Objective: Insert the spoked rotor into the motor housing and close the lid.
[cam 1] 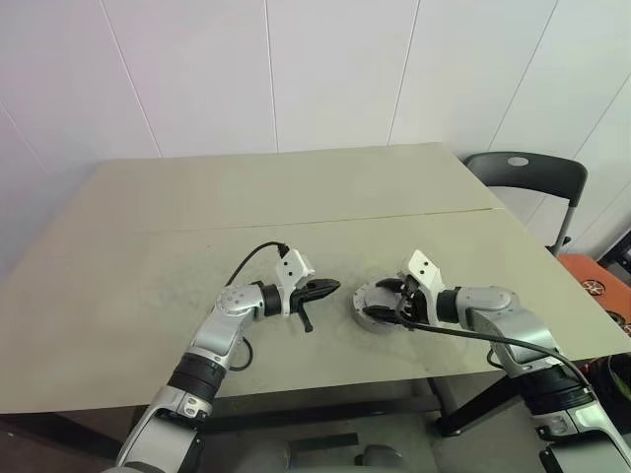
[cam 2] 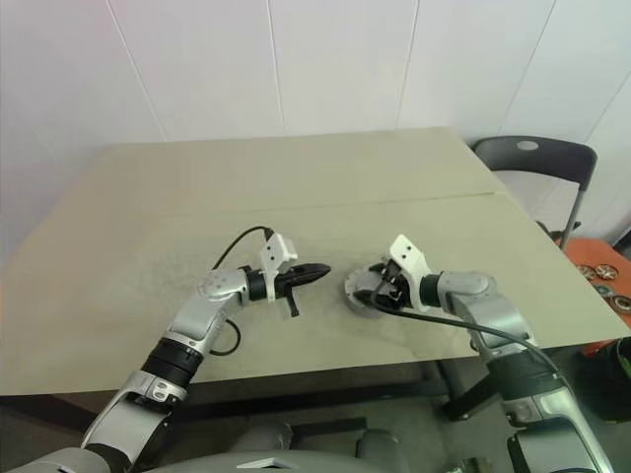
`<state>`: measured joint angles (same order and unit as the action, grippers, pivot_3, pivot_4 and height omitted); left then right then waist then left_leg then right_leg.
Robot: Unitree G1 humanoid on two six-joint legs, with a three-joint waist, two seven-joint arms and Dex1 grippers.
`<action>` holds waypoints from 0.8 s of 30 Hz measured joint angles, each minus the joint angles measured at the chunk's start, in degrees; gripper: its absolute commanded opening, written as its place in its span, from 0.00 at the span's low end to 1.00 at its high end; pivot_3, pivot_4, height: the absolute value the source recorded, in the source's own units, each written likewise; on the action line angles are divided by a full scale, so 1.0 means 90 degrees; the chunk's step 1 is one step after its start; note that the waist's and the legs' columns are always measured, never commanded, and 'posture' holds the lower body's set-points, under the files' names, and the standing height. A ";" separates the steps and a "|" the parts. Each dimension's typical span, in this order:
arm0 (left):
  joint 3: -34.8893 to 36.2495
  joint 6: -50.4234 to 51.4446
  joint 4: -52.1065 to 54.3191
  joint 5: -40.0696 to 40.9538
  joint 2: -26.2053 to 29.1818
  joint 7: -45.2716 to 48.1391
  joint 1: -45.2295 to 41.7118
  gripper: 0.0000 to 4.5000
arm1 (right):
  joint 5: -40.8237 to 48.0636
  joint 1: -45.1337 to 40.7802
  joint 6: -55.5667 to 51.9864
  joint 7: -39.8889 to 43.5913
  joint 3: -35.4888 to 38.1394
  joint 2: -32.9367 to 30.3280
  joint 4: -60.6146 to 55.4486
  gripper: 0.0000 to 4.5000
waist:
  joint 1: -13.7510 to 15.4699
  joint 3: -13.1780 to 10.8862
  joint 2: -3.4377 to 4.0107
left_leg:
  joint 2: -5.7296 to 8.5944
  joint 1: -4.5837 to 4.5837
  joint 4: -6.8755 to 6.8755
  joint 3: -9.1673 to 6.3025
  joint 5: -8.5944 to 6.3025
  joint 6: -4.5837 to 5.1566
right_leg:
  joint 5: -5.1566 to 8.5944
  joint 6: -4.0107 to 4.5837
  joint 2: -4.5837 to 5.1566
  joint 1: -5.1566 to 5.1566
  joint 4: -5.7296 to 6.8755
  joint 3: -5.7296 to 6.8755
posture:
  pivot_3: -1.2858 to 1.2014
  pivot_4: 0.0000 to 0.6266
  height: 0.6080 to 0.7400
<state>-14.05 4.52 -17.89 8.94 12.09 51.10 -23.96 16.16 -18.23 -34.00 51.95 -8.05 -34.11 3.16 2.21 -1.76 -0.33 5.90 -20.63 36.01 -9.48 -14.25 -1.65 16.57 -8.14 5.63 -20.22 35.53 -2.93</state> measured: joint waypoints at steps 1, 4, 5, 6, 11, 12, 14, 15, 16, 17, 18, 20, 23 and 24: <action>-0.0003 0.0000 0.0000 -0.0002 -0.0009 0.0001 -0.0006 0.00 | 0.0063 -0.0023 -0.0094 -0.0028 0.0067 0.0059 0.0035 0.73 | -0.0003 -0.0001 -0.0001 | 0.0000 -0.0001 0.0000 0.0001 0.0000 0.0000 | 0.0000 0.0000 0.0000 -0.0002 -0.0002 0.0000 | 0.52 0.00 1.00; -0.0010 -0.0001 0.0000 -0.0018 -0.0030 0.0001 -0.0017 0.00 | 0.0136 -0.0049 -0.0274 -0.0054 0.0182 0.0130 0.0059 0.73 | 0.0003 -0.0001 -0.0002 | -0.0001 -0.0007 -0.0005 0.0000 0.0000 0.0000 | -0.0001 0.0000 0.0000 -0.0010 -0.0006 0.0000 | 0.52 0.00 1.00; -0.0010 -0.0001 0.0000 -0.0028 -0.0030 0.0000 -0.0017 0.00 | 0.0128 -0.0047 -0.0266 -0.0052 0.0169 0.0125 0.0057 0.73 | 0.0002 -0.0001 -0.0002 | -0.0002 -0.0007 -0.0007 0.0000 0.0000 0.0000 | -0.0001 -0.0001 -0.0001 -0.0012 -0.0007 0.0001 | 0.52 0.00 1.00; -0.0010 -0.0001 -0.0001 -0.0034 -0.0031 -0.0002 -0.0019 0.00 | 0.0097 -0.0031 -0.0231 -0.0043 0.0118 0.0097 0.0055 0.73 | 0.0001 -0.0001 -0.0002 | -0.0002 -0.0007 -0.0008 0.0001 0.0000 0.0000 | -0.0001 -0.0001 -0.0001 -0.0012 -0.0008 0.0001 | 0.52 0.00 1.00; -0.0020 -0.0003 -0.0002 -0.0076 -0.0035 -0.0005 -0.0043 0.00 | -0.0147 -0.0039 0.0221 0.0145 -0.0260 -0.0287 0.0026 0.73 | 0.0033 0.0013 -0.0008 | -0.0002 -0.0008 -0.0008 0.0001 0.0000 0.0000 | 0.0000 -0.0001 0.0003 0.0001 -0.0028 0.0010 | 0.52 0.00 1.00; -0.0020 -0.0003 -0.0002 -0.0089 -0.0030 -0.0005 -0.0043 0.00 | -0.0159 -0.0039 0.0272 0.0157 -0.0287 -0.0316 0.0024 0.73 | 0.0038 0.0015 -0.0008 | -0.0002 -0.0010 -0.0009 0.0001 -0.0001 0.0001 | 0.0001 -0.0002 0.0004 0.0004 -0.0036 0.0012 | 0.52 0.00 1.00; -0.0020 -0.0003 -0.0003 -0.0101 -0.0024 -0.0006 -0.0043 0.00 | -0.0196 -0.0027 0.0462 0.0173 -0.0347 -0.0339 0.0025 0.73 | 0.0025 0.0021 -0.0020 | -0.0002 -0.0019 -0.0012 0.0000 -0.0004 0.0005 | 0.0001 -0.0002 0.0005 0.0001 -0.0048 0.0012 | 0.52 0.00 1.00; -0.0020 -0.0003 -0.0003 -0.0104 -0.0027 -0.0006 -0.0044 0.00 | -0.0213 -0.0023 0.0533 0.0172 -0.0370 -0.0339 0.0025 0.73 | 0.0016 0.0024 -0.0025 | -0.0002 -0.0021 -0.0013 0.0000 -0.0004 0.0006 | 0.0001 -0.0002 0.0005 -0.0001 -0.0049 0.0012 | 0.52 0.00 1.00; -0.0021 -0.0003 -0.0003 -0.0106 -0.0036 -0.0006 -0.0044 0.00 | -0.0253 0.0005 0.0702 0.0167 -0.0398 -0.0338 0.0033 0.73 | 0.0014 0.0028 -0.0031 | -0.0002 -0.0022 -0.0014 0.0000 -0.0004 0.0006 | 0.0000 -0.0002 0.0005 -0.0003 -0.0049 0.0012 | 0.52 0.00 1.00; -0.0022 -0.0003 -0.0003 -0.0106 -0.0038 -0.0005 -0.0044 0.00 | -0.0277 0.0022 0.0814 0.0159 -0.0414 -0.0337 0.0040 0.73 | 0.0014 0.0028 -0.0032 | -0.0002 -0.0022 -0.0014 0.0000 -0.0004 0.0006 | 0.0000 -0.0002 0.0005 -0.0004 -0.0049 0.0012 | 0.52 0.00 1.00; -0.0024 -0.0004 -0.0003 -0.0107 -0.0038 -0.0005 -0.0044 0.00 | -0.0291 0.0056 0.0949 0.0140 -0.0419 -0.0333 0.0056 0.73 | 0.0014 0.0027 -0.0032 | -0.0003 -0.0022 -0.0014 -0.0001 -0.0004 0.0006 | 0.0000 -0.0002 0.0005 -0.0005 -0.0047 0.0012 | 0.52 0.00 1.00; -0.0026 -0.0005 -0.0003 -0.0109 -0.0038 -0.0005 -0.0044 0.00 | -0.0293 0.0108 0.1064 0.0120 -0.0394 -0.0315 0.0073 0.73 | 0.0014 0.0027 -0.0031 | -0.0005 -0.0022 -0.0014 -0.0001 -0.0004 0.0006 | 0.0000 -0.0002 0.0004 -0.0004 -0.0046 0.0012 | 0.52 0.00 1.00; -0.0034 -0.0006 -0.0003 -0.0111 -0.0035 -0.0006 -0.0043 0.00 | -0.0227 0.0203 0.1040 0.0117 -0.0228 -0.0215 0.0074 0.73 | 0.0017 0.0026 -0.0033 | -0.0006 -0.0028 -0.0014 -0.0002 -0.0005 0.0006 | 0.0001 -0.0002 0.0004 -0.0008 -0.0046 0.0012 | 0.52 0.00 1.00; -0.0034 -0.0006 -0.0003 -0.0111 -0.0031 -0.0007 -0.0043 0.00 | -0.0096 0.0243 0.0890 0.0072 -0.0037 -0.0063 0.0102 0.73 | 0.0016 0.0024 -0.0036 | -0.0009 -0.0040 -0.0014 -0.0005 -0.0005 0.0006 | 0.0000 -0.0001 0.0001 -0.0018 -0.0046 0.0013 | 0.52 0.00 1.00</action>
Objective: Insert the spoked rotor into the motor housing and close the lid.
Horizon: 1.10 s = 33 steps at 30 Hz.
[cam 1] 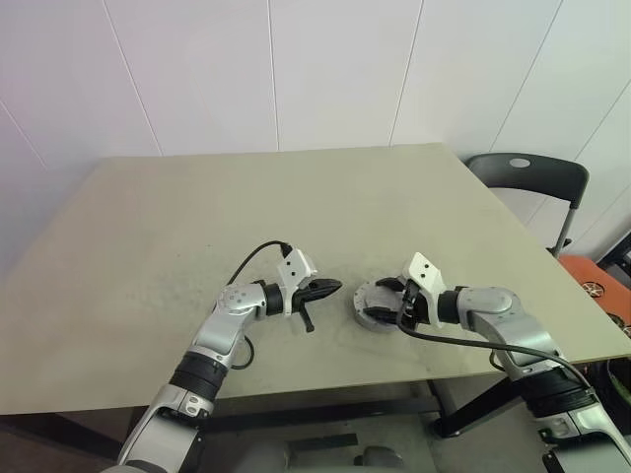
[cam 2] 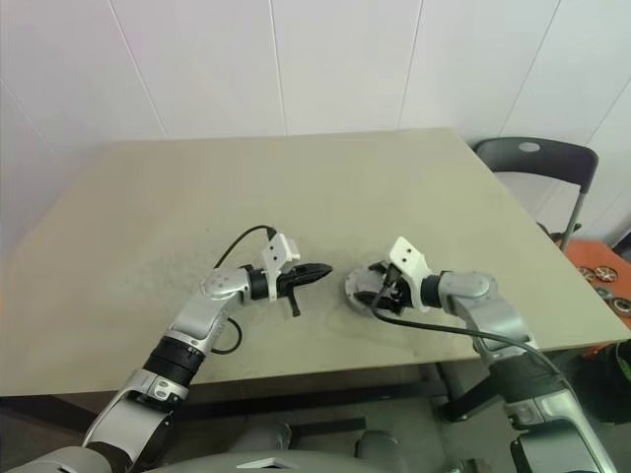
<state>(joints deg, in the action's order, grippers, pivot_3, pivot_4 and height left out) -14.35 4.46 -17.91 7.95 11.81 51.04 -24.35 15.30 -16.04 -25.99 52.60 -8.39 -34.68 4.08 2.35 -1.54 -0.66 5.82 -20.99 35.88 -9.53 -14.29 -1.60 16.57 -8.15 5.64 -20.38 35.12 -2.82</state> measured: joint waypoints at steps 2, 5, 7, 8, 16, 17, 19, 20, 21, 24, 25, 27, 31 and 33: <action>-0.0003 0.0000 0.0000 -0.0002 -0.0008 -0.0001 -0.0002 0.00 | 0.0260 0.0022 -0.0283 -0.0093 0.0282 0.0242 0.0027 0.73 | -0.0026 -0.0004 0.0010 | 0.0000 -0.0032 0.0000 0.0001 0.0001 0.0001 | -0.0004 0.0002 -0.0003 -0.0040 0.0008 -0.0003 | 0.52 0.00 1.00; -0.0030 0.0000 0.0000 -0.0002 -0.0019 -0.0001 -0.0003 0.00 | 0.0472 0.0019 -0.0586 -0.0104 0.0452 0.0307 -0.0005 0.73 | -0.0016 -0.0005 0.0007 | -0.0001 -0.0046 -0.0008 0.0001 0.0011 0.0017 | -0.0030 0.0013 -0.0005 -0.0075 0.0025 -0.0002 | 0.52 0.00 1.00; -0.0030 0.0000 0.0000 -0.0003 -0.0010 -0.0002 -0.0003 0.00 | 0.0496 0.0034 -0.0652 -0.0107 0.0482 0.0311 -0.0042 0.73 | -0.0005 -0.0004 0.0009 | -0.0001 -0.0045 -0.0021 0.0001 0.0012 0.0019 | -0.0034 0.0006 -0.0006 -0.0083 0.0028 -0.0002 | 0.52 0.00 1.00; -0.0031 0.0000 0.0000 -0.0003 -0.0011 -0.0002 -0.0003 0.00 | 0.0412 0.0047 -0.0530 -0.0108 0.0415 0.0288 -0.0055 0.73 | -0.0007 -0.0004 0.0009 | -0.0002 -0.0044 -0.0023 0.0002 0.0012 0.0019 | -0.0034 0.0005 -0.0007 -0.0083 0.0027 -0.0002 | 0.52 0.00 1.00; -0.0036 0.0000 0.0000 -0.0006 -0.0010 -0.0021 -0.0002 0.00 | -0.0108 0.0114 0.0599 -0.0142 0.0086 0.0244 0.0096 0.73 | -0.0020 -0.0006 0.0009 | -0.0004 -0.0031 -0.0016 0.0010 0.0001 0.0001 | -0.0011 0.0009 -0.0006 -0.0066 0.0022 -0.0003 | 0.52 0.00 1.00; -0.0037 0.0000 0.0000 -0.0007 -0.0013 -0.0029 -0.0003 0.00 | -0.0107 0.0112 0.0627 -0.0141 0.0099 0.0262 0.0119 0.73 | -0.0021 -0.0006 0.0009 | -0.0007 -0.0030 -0.0016 0.0010 0.0002 0.0000 | -0.0013 0.0012 -0.0006 -0.0069 0.0023 -0.0002 | 0.52 0.00 1.00; -0.0039 0.0000 0.0000 -0.0011 -0.0014 -0.0039 -0.0003 0.00 | -0.0105 0.0110 0.0689 -0.0133 0.0097 0.0279 0.0153 0.73 | -0.0022 -0.0006 0.0009 | -0.0013 -0.0029 -0.0016 0.0010 0.0002 0.0001 | -0.0015 0.0014 -0.0010 -0.0071 0.0024 -0.0002 | 0.52 0.00 1.00; -0.0039 -0.0001 0.0000 -0.0014 -0.0014 -0.0044 -0.0003 0.00 | -0.0105 0.0111 0.0738 -0.0120 0.0093 0.0284 0.0176 0.73 | -0.0022 -0.0006 0.0009 | -0.0014 -0.0029 -0.0016 0.0010 0.0002 0.0001 | -0.0016 0.0015 -0.0011 -0.0072 0.0024 -0.0002 | 0.52 0.00 1.00; -0.0039 -0.0001 0.0000 -0.0021 -0.0015 -0.0049 -0.0003 0.00 | -0.0105 0.0116 0.0769 -0.0112 0.0091 0.0285 0.0183 0.73 | -0.0022 -0.0006 0.0009 | -0.0015 -0.0029 -0.0016 0.0011 0.0002 0.0001 | -0.0016 0.0015 -0.0012 -0.0073 0.0025 -0.0002 | 0.52 0.00 1.00; -0.0039 -0.0004 0.0000 -0.0043 -0.0017 -0.0061 -0.0002 0.00 | -0.0114 0.0166 0.0959 -0.0187 0.0124 0.0352 0.0218 0.73 | -0.0020 -0.0006 0.0009 | -0.0017 -0.0030 -0.0017 0.0011 0.0002 0.0001 | -0.0017 0.0015 -0.0013 -0.0076 0.0025 -0.0001 | 0.52 0.00 1.00; -0.0039 -0.0008 -0.0001 -0.0050 -0.0020 -0.0065 -0.0002 0.00 | -0.0179 0.0184 0.1109 -0.0345 0.0171 0.0479 0.0306 0.73 | -0.0016 -0.0006 0.0010 | -0.0017 -0.0032 -0.0018 0.0011 0.0002 0.0001 | -0.0017 0.0016 -0.0014 -0.0079 0.0025 -0.0002 | 0.52 0.00 1.00; -0.0039 -0.0015 -0.0004 -0.0055 -0.0020 -0.0068 -0.0003 0.00 | -0.0247 0.0190 0.1212 -0.0501 0.0201 0.0563 0.0362 0.73 | -0.0017 -0.0011 0.0018 | -0.0016 -0.0036 -0.0021 0.0013 0.0004 0.0004 | -0.0028 0.0031 -0.0013 -0.0087 0.0024 -0.0003 | 0.52 0.00 1.00; -0.0040 -0.0033 -0.0017 -0.0059 -0.0048 -0.0069 -0.0003 0.00 | 0.0053 0.0108 0.0550 -0.0296 0.0343 0.0577 0.0258 0.73 | -0.0006 -0.0011 0.0017 | -0.0017 -0.0038 -0.0024 0.0010 0.0012 0.0018 | -0.0035 0.0040 -0.0014 -0.0090 0.0025 -0.0001 | 0.52 0.00 1.00; -0.0039 -0.0036 -0.0026 -0.0062 -0.0049 -0.0070 -0.0003 0.00 | 0.0161 0.0119 0.0371 -0.0178 0.0381 0.0528 0.0167 0.73 | -0.0003 -0.0011 0.0017 | -0.0017 -0.0041 -0.0031 0.0011 0.0012 0.0018 | -0.0036 0.0035 -0.0014 -0.0095 0.0024 -0.0001 | 0.52 0.00 1.00</action>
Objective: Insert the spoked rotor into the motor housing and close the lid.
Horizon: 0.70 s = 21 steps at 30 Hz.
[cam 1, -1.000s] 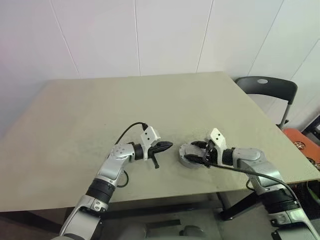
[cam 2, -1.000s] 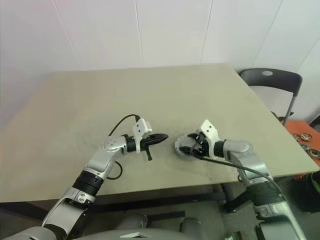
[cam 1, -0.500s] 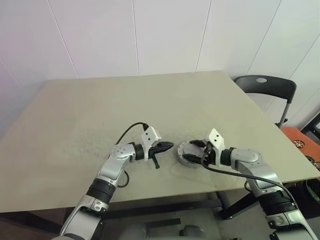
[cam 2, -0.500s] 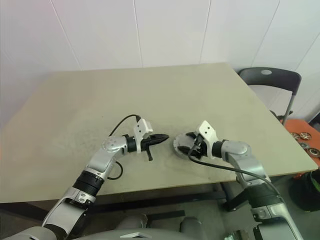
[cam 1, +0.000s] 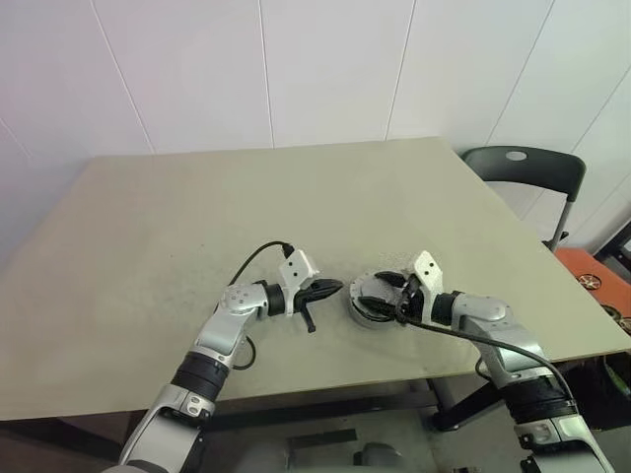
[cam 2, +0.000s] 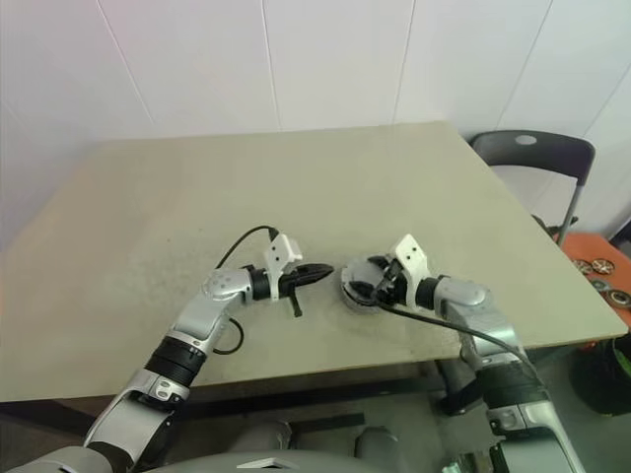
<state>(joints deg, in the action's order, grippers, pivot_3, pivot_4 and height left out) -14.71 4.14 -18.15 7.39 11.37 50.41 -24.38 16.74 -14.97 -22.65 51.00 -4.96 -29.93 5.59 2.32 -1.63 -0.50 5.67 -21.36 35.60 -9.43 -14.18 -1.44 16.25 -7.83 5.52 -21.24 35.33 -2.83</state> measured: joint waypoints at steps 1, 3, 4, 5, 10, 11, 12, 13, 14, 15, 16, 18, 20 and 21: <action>0.0000 -0.0002 -0.0011 -0.0003 -0.0005 -0.0002 0.0000 0.00 | 0.0063 0.0018 -0.0097 0.0064 0.0043 -0.0012 -0.0040 0.73 | -0.0002 0.0000 0.0000 | 0.0000 -0.0001 -0.0006 0.0000 0.0000 0.0000 | -0.0002 -0.0006 0.0000 -0.0003 -0.0002 0.0000 | 0.52 0.00 1.00; -0.0001 -0.0006 -0.0051 -0.0024 -0.0013 -0.0012 -0.0001 0.00 | 0.0370 0.0046 -0.0394 0.0286 0.0156 -0.0015 -0.0114 0.73 | -0.0004 0.0000 0.0000 | 0.0000 -0.0003 -0.0029 0.0001 0.0001 0.0002 | -0.0008 -0.0021 0.0002 -0.0010 -0.0009 -0.0001 | 0.52 0.00 1.00; -0.0002 -0.0010 -0.0066 -0.0040 -0.0016 -0.0020 -0.0001 0.00 | 0.0516 0.0051 -0.0557 0.0366 0.0220 -0.0013 -0.0151 0.73 | -0.0001 0.0000 0.0000 | 0.0000 -0.0004 -0.0039 0.0001 0.0001 0.0002 | -0.0008 -0.0022 0.0003 -0.0012 -0.0011 -0.0001 | 0.52 0.00 1.00; -0.0002 -0.0013 -0.0096 -0.0056 -0.0015 -0.0027 -0.0002 0.00 | 0.0621 0.0051 -0.0693 0.0434 0.0271 -0.0032 -0.0181 0.73 | 0.0000 -0.0001 0.0000 | 0.0001 -0.0006 -0.0047 0.0001 0.0000 0.0000 | -0.0008 -0.0024 0.0003 -0.0014 -0.0011 -0.0001 | 0.52 0.00 1.00; -0.0017 -0.0061 -0.0120 -0.0080 -0.0031 -0.0046 -0.0002 0.00 | 0.0583 0.0050 -0.0701 0.0654 0.0165 -0.0248 -0.0298 0.73 | -0.0001 -0.0002 0.0002 | 0.0001 -0.0012 -0.0057 0.0000 -0.0014 -0.0018 | -0.0004 -0.0030 0.0003 -0.0018 -0.0013 0.0000 | 0.52 0.00 1.00; -0.0021 -0.0078 -0.0130 -0.0084 -0.0032 -0.0047 -0.0002 0.00 | 0.0477 0.0050 -0.0610 0.0682 0.0093 -0.0311 -0.0315 0.73 | 0.0000 -0.0002 0.0002 | 0.0001 -0.0012 -0.0057 0.0001 -0.0016 -0.0017 | -0.0004 -0.0030 0.0003 -0.0018 -0.0016 0.0000 | 0.52 0.00 1.00; -0.0022 -0.0083 -0.0150 -0.0088 -0.0031 -0.0049 -0.0002 0.00 | 0.0345 0.0050 -0.0485 0.0691 0.0019 -0.0343 -0.0322 0.73 | 0.0001 -0.0002 0.0002 | 0.0002 -0.0012 -0.0056 0.0001 -0.0016 -0.0017 | -0.0004 -0.0031 0.0003 -0.0017 -0.0018 0.0000 | 0.52 0.00 1.00; -0.0022 -0.0083 -0.0179 -0.0098 -0.0027 -0.0051 -0.0002 0.00 | 0.0177 0.0047 -0.0316 0.0685 -0.0083 -0.0380 -0.0321 0.73 | 0.0001 -0.0002 0.0002 | 0.0003 -0.0011 -0.0054 0.0002 -0.0017 -0.0017 | -0.0003 -0.0031 0.0003 -0.0017 -0.0017 0.0000 | 0.52 0.00 1.00; -0.0022 -0.0084 -0.0197 -0.0107 -0.0027 -0.0052 -0.0002 0.00 | 0.0046 0.0045 -0.0180 0.0672 -0.0154 -0.0398 -0.0317 0.73 | 0.0001 -0.0002 0.0002 | 0.0003 -0.0009 -0.0052 0.0002 -0.0017 -0.0016 | -0.0003 -0.0031 0.0003 -0.0016 -0.0017 0.0001 | 0.52 0.00 1.00; -0.0023 -0.0085 -0.0211 -0.0115 -0.0028 -0.0052 -0.0002 0.00 | -0.0077 0.0042 -0.0043 0.0656 -0.0223 -0.0406 -0.0309 0.73 | 0.0001 -0.0002 0.0001 | 0.0003 -0.0005 -0.0050 0.0002 -0.0017 -0.0017 | -0.0004 -0.0031 0.0003 -0.0015 -0.0016 0.0001 | 0.52 0.00 1.00; -0.0024 -0.0087 -0.0220 -0.0122 -0.0030 -0.0053 -0.0002 0.00 | -0.0163 0.0038 0.0066 0.0635 -0.0269 -0.0405 -0.0292 0.73 | -0.0001 -0.0002 0.0001 | 0.0003 -0.0001 -0.0048 0.0002 -0.0017 -0.0017 | -0.0004 -0.0031 0.0003 -0.0013 -0.0015 0.0001 | 0.52 0.00 1.00; -0.0027 -0.0094 -0.0221 -0.0126 -0.0031 -0.0053 -0.0002 0.00 | -0.0235 0.0034 0.0171 0.0614 -0.0301 -0.0401 -0.0274 0.73 | -0.0002 -0.0002 0.0001 | 0.0002 0.0001 -0.0043 0.0002 -0.0016 -0.0017 | -0.0003 -0.0030 0.0003 -0.0011 -0.0014 0.0001 | 0.52 0.00 1.00; -0.0027 -0.0096 -0.0222 -0.0127 -0.0030 -0.0054 -0.0002 0.00 | -0.0256 0.0034 0.0196 0.0609 -0.0305 -0.0391 -0.0266 0.73 | -0.0003 -0.0002 0.0001 | 0.0002 0.0003 -0.0042 0.0002 -0.0016 -0.0017 | -0.0003 -0.0030 0.0002 -0.0011 -0.0012 0.0001 | 0.52 0.00 1.00; -0.0027 -0.0097 -0.0222 -0.0127 -0.0030 -0.0054 -0.0002 0.00 | -0.0261 0.0034 0.0196 0.0611 -0.0307 -0.0391 -0.0266 0.73 | -0.0004 -0.0002 0.0001 | 0.0002 0.0004 -0.0042 0.0002 -0.0016 -0.0017 | -0.0003 -0.0030 0.0002 -0.0011 -0.0012 0.0001 | 0.52 0.00 1.00</action>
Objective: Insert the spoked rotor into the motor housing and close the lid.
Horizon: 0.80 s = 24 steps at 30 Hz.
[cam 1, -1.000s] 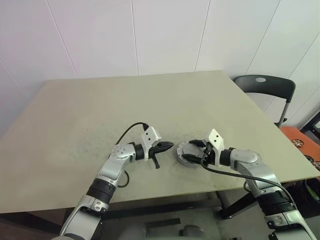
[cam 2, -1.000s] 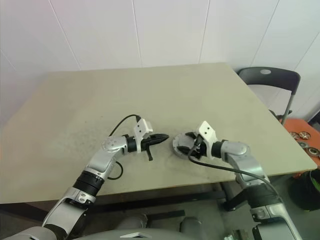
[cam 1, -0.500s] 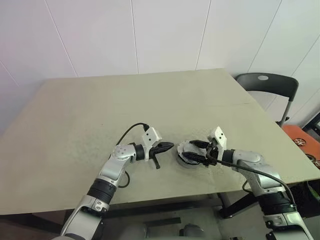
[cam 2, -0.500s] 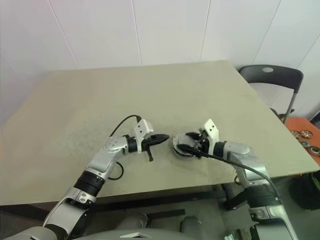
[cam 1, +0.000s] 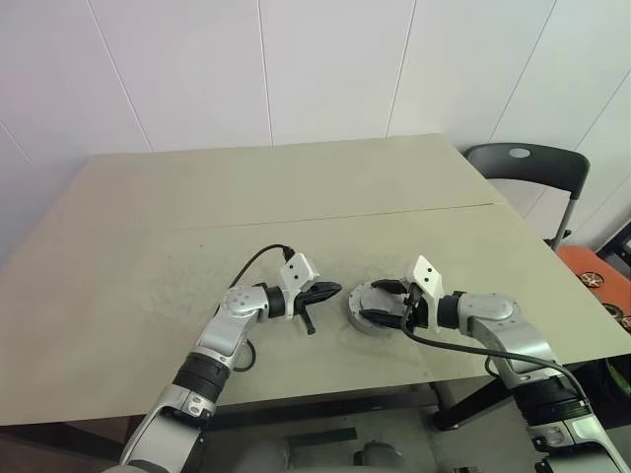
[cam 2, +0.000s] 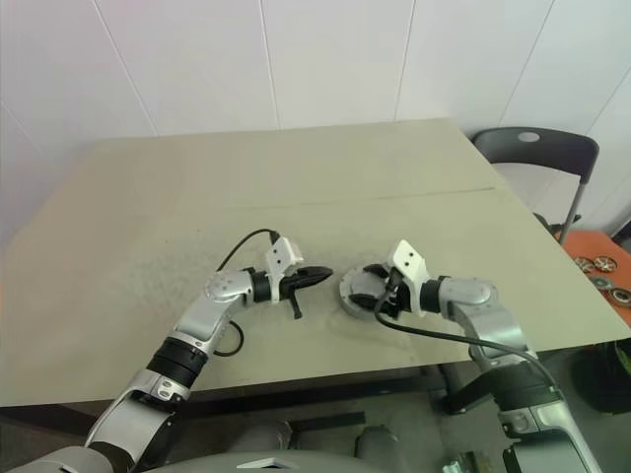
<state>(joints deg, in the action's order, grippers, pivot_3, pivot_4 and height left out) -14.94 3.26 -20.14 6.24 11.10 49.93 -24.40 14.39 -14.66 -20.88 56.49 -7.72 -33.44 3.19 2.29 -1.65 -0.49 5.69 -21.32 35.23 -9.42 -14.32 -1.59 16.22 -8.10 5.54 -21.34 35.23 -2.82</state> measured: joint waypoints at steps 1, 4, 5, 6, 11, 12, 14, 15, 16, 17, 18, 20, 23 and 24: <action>0.0000 0.0000 0.0000 -0.0001 0.0001 -0.0001 0.0000 0.00 | -0.0005 0.0000 0.0001 0.0006 -0.0002 0.0000 -0.0001 0.73 | 0.0000 0.0000 0.0000 | 0.0000 0.0000 0.0000 0.0000 0.0000 0.0000 | 0.0000 0.0000 0.0000 0.0000 0.0000 0.0000 | 0.52 0.00 1.00; 0.0000 0.0000 0.0000 -0.0002 0.0002 -0.0001 0.0000 0.00 | -0.0022 -0.0003 0.0006 0.0016 -0.0016 -0.0016 0.0001 0.73 | 0.0000 0.0001 0.0000 | 0.0000 0.0000 -0.0001 0.0000 0.0000 0.0000 | 0.0000 0.0000 0.0000 -0.0001 0.0000 0.0000 | 0.52 0.00 1.00; 0.0000 0.0000 0.0000 -0.0002 0.0003 0.0000 0.0000 0.00 | -0.0051 -0.0011 0.0010 0.0016 -0.0036 -0.0032 0.0010 0.73 | 0.0001 0.0001 0.0000 | 0.0000 0.0001 0.0000 0.0000 0.0000 0.0000 | 0.0000 0.0000 0.0000 -0.0001 0.0000 0.0000 | 0.52 0.00 1.00; 0.0000 0.0000 -0.0003 -0.0002 0.0004 0.0001 0.0000 0.00 | -0.0092 -0.0046 0.0011 0.0020 -0.0075 -0.0057 0.0021 0.73 | 0.0000 0.0002 0.0000 | 0.0000 0.0003 0.0000 0.0000 0.0000 0.0000 | -0.0001 0.0000 0.0000 0.0001 0.0000 0.0000 | 0.52 0.00 1.00; 0.0000 0.0000 -0.0005 -0.0002 0.0003 0.0012 -0.0001 0.00 | -0.0186 -0.0127 -0.0075 0.0102 -0.0191 -0.0160 0.0043 0.73 | 0.0009 0.0011 -0.0008 | 0.0000 0.0015 0.0004 -0.0001 0.0000 0.0000 | 0.0000 0.0001 0.0000 0.0014 0.0003 0.0000 | 0.52 0.00 1.00; 0.0000 0.0000 -0.0010 -0.0001 -0.0008 0.0025 -0.0006 0.00 | -0.0186 -0.0127 -0.0111 0.0104 -0.0191 -0.0160 0.0035 0.73 | 0.0008 0.0015 -0.0011 | 0.0000 0.0016 0.0004 -0.0001 0.0000 0.0000 | 0.0000 0.0000 0.0000 0.0015 0.0002 0.0000 | 0.52 0.00 1.00; -0.0006 0.0000 -0.0060 0.0004 -0.0057 0.0092 -0.0061 0.00 | -0.0187 -0.0127 -0.0213 0.0092 -0.0188 -0.0161 -0.0006 0.73 | 0.0011 0.0019 -0.0016 | 0.0000 0.0016 0.0004 -0.0001 0.0000 0.0000 | 0.0000 0.0001 0.0000 0.0015 0.0002 0.0001 | 0.52 0.00 1.00; -0.0009 -0.0005 -0.0116 0.0006 -0.0089 0.0120 -0.0113 0.00 | -0.0193 -0.0128 -0.0255 0.0085 -0.0187 -0.0162 -0.0030 0.73 | 0.0012 0.0020 -0.0018 | 0.0000 0.0016 0.0004 -0.0001 0.0000 0.0000 | 0.0000 0.0001 0.0000 0.0015 0.0002 0.0001 | 0.52 0.00 1.00; -0.0012 -0.0012 -0.0237 0.0009 -0.0170 0.0173 -0.0215 0.00 | -0.0196 -0.0129 -0.0291 0.0078 -0.0186 -0.0162 -0.0052 0.73 | 0.0013 0.0021 -0.0019 | 0.0000 0.0016 0.0004 -0.0001 0.0000 0.0000 | 0.0000 0.0001 0.0000 0.0015 0.0002 0.0001 | 0.52 0.00 1.00; -0.0014 -0.0019 -0.0357 0.0010 -0.0237 0.0234 -0.0323 0.00 | -0.0198 -0.0133 -0.0327 0.0073 -0.0186 -0.0162 -0.0070 0.73 | 0.0013 0.0021 -0.0019 | 0.0000 0.0015 0.0004 -0.0001 0.0000 0.0000 | 0.0000 0.0000 0.0000 0.0015 0.0002 0.0002 | 0.52 0.00 1.00; -0.0016 -0.0037 -0.0482 0.0012 -0.0305 0.0287 -0.0442 0.00 | -0.0198 -0.0140 -0.0364 0.0071 -0.0187 -0.0162 -0.0082 0.73 | 0.0010 0.0021 -0.0019 | 0.0000 0.0014 0.0004 0.0000 0.0000 0.0000 | 0.0000 0.0000 0.0000 0.0014 0.0002 0.0002 | 0.52 0.00 1.00; -0.0041 -0.0137 -0.0779 0.0005 -0.0463 0.0403 -0.0695 0.00 | -0.0198 -0.0156 -0.0431 0.0071 -0.0189 -0.0161 -0.0099 0.73 | 0.0009 0.0022 -0.0020 | 0.0001 0.0014 0.0003 -0.0001 0.0000 0.0000 | 0.0000 0.0000 0.0000 0.0014 0.0001 0.0002 | 0.52 0.00 1.00; -0.0192 -0.0339 -0.1293 -0.0074 -0.0679 0.0587 -0.0982 0.00 | -0.0198 -0.0161 -0.0510 0.0051 -0.0192 -0.0157 -0.0148 0.73 | 0.0008 0.0022 -0.0021 | 0.0002 0.0013 0.0003 0.0000 0.0000 0.0000 | 0.0000 -0.0001 0.0000 0.0014 0.0001 0.0002 | 0.52 0.00 1.00; -0.0235 -0.0405 -0.1428 -0.0089 -0.0745 0.0629 -0.1023 0.00 | -0.0198 -0.0161 -0.0525 0.0045 -0.0193 -0.0156 -0.0160 0.73 | 0.0008 0.0022 -0.0021 | 0.0002 0.0011 0.0003 -0.0001 0.0000 0.0000 | 0.0000 -0.0001 0.0000 0.0013 0.0000 0.0002 | 0.52 0.00 1.00</action>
<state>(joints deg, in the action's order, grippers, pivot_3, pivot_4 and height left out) -17.06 -0.38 -33.00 5.44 4.39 55.59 -33.61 12.61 -16.11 -25.61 56.90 -9.46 -34.85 1.75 2.36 -1.45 -0.67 5.70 -21.23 35.25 -9.42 -14.32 -1.59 16.21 -8.11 5.54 -21.22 35.23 -2.80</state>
